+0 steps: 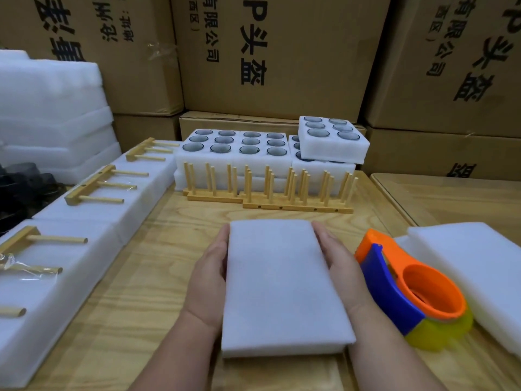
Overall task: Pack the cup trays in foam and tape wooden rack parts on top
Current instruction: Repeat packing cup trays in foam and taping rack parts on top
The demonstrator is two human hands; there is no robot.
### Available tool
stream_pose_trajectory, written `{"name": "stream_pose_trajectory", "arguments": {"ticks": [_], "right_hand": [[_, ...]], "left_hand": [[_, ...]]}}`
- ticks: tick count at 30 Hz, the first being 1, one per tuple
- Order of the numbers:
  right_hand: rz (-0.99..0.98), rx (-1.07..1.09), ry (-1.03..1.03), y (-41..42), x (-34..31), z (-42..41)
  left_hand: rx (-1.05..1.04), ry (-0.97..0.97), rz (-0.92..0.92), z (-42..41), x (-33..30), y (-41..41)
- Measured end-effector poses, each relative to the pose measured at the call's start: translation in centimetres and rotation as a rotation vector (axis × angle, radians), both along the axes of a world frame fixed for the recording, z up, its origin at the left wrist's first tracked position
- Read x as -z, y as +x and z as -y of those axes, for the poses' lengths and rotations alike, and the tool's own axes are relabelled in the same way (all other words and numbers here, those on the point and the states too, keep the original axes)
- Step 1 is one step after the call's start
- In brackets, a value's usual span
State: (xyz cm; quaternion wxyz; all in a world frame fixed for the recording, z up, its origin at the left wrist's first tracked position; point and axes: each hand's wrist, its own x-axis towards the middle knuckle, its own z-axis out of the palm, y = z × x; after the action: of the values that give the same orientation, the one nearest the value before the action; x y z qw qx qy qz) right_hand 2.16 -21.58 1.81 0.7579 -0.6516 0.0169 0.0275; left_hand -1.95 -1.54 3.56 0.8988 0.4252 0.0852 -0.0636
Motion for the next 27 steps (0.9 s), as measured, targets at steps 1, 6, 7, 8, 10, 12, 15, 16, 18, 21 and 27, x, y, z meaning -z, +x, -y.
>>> {"name": "stream_pose_trajectory", "arguments": {"ticks": [1,6,7,8,10,12,15,16,18,21,27], "right_hand": [[0.012,-0.007,0.011,0.2,0.1,-0.1],[0.024,-0.082,0.191,1.0,0.7,0.3],[0.023,-0.069,0.183,1.1,0.7,0.3],[0.013,-0.048,0.185,1.2,0.7,0.4],[0.001,-0.029,0.204,1.6,0.8,0.6],[-0.014,-0.031,0.209,2.0,0.7,0.6],[-0.02,-0.04,0.173,2.3,0.5,0.7],[-0.022,-0.038,0.168,2.3,0.5,0.7],[-0.021,-0.028,0.154,2.3,0.4,0.7],[-0.033,-0.021,0.151,2.3,0.4,0.7],[-0.054,-0.005,0.171,2.4,0.5,0.5]], "left_hand": [[0.008,-0.065,-0.013,0.3,-0.2,0.2],[-0.16,0.095,0.018,-0.4,0.8,1.4],[-0.165,0.129,0.035,-0.5,0.9,1.6],[-0.17,0.136,0.052,-0.5,1.0,1.7],[-0.189,0.118,0.06,-0.5,0.8,2.1],[-0.201,0.178,0.053,-0.6,0.6,2.7],[-0.202,0.338,0.063,-0.5,0.4,3.1],[-0.201,0.362,0.067,-0.4,0.4,3.2],[-0.19,0.376,0.076,-0.3,0.3,3.1],[-0.195,0.382,0.082,-0.4,0.3,2.9],[-0.205,0.337,0.065,-0.2,0.0,2.7]]}}
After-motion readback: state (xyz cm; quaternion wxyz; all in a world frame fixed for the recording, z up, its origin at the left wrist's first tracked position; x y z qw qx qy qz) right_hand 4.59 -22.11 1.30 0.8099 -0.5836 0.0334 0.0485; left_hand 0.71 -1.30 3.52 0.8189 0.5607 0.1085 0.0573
